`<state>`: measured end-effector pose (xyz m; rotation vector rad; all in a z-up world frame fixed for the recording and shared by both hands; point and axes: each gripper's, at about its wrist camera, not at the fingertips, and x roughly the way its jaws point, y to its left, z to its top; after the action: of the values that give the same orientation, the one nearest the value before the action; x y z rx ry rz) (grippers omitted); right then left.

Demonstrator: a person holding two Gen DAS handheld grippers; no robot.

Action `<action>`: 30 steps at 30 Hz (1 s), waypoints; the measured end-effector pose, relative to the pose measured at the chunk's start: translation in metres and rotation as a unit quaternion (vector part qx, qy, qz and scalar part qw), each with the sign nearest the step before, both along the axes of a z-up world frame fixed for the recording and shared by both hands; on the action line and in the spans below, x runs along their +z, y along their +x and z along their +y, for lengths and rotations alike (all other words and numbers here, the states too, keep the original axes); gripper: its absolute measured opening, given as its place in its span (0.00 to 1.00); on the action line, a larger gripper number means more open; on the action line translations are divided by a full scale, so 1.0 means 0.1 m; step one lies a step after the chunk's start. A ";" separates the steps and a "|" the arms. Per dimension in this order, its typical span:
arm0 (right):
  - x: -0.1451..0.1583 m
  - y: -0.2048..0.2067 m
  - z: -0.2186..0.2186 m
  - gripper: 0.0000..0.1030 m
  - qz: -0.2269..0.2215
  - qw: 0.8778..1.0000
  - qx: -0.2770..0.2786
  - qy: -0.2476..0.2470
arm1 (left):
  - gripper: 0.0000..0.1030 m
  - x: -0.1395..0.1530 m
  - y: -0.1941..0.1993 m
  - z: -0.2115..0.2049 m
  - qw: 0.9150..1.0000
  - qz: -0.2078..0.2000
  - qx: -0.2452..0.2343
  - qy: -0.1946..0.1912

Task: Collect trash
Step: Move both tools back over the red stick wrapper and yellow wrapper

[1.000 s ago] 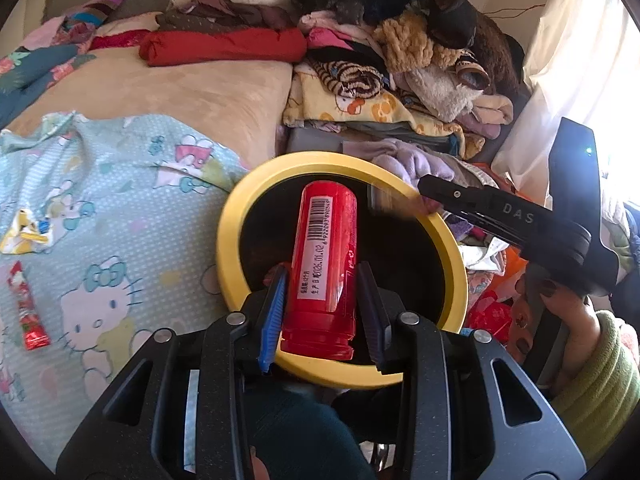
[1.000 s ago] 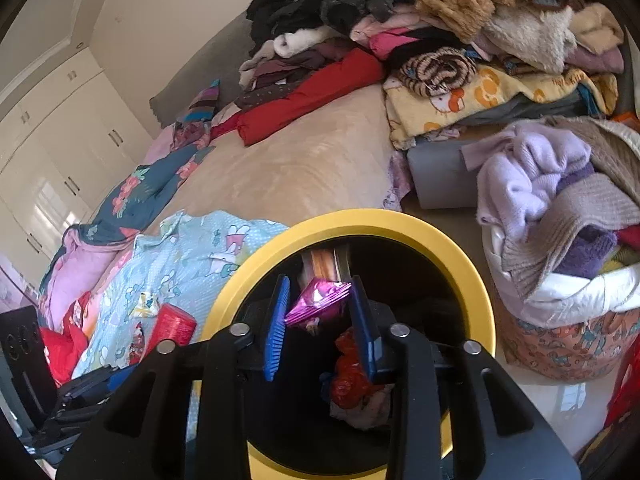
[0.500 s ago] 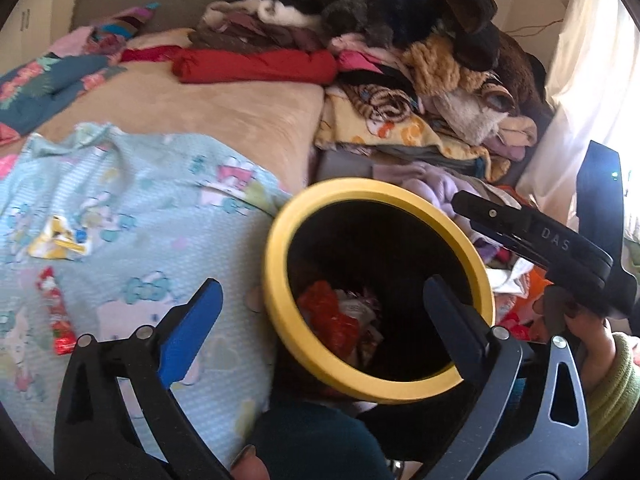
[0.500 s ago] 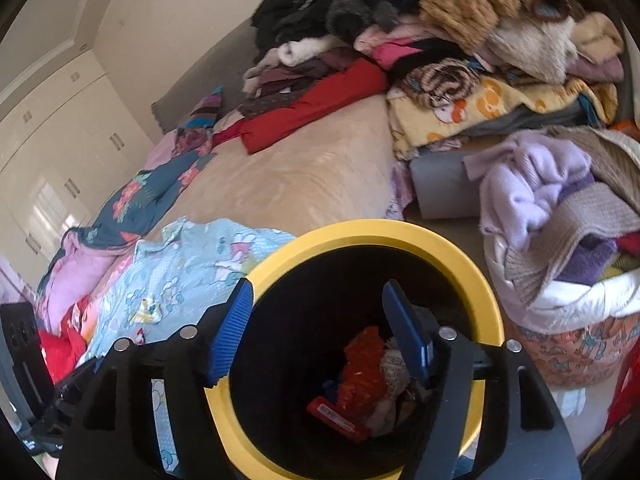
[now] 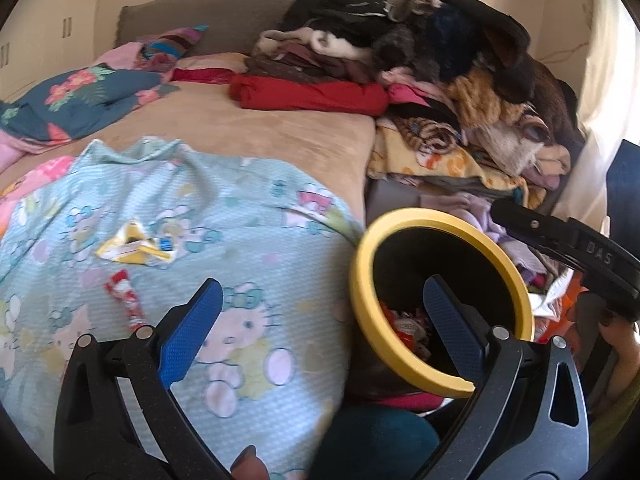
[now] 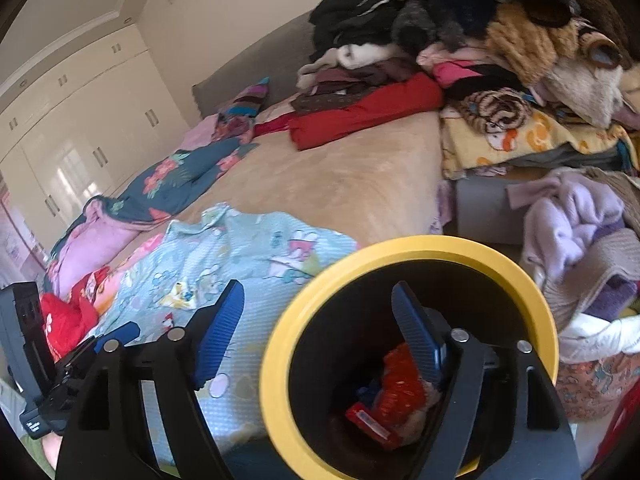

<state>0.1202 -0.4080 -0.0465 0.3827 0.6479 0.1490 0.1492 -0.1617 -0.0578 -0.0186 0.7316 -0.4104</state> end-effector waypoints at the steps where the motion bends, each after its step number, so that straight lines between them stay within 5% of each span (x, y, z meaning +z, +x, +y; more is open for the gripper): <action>1: 0.01 0.02 0.05 0.73 -0.001 1.000 0.006 -0.002 | 0.90 -0.01 0.01 0.07 1.000 0.000 0.009 -0.001; 26: -0.02 0.57 1.35 0.75 0.024 0.991 0.129 -0.033 | 0.89 -0.35 0.24 1.27 0.988 0.047 0.139 -0.044; 30: -0.06 0.70 1.52 0.75 0.034 0.988 0.145 -0.034 | 0.82 -0.44 0.27 1.36 0.986 0.060 0.146 -0.049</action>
<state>0.1901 -0.2562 -0.0526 0.2260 0.7726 0.3916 0.1758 -0.0259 -0.1016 -0.2420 0.8130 -0.1644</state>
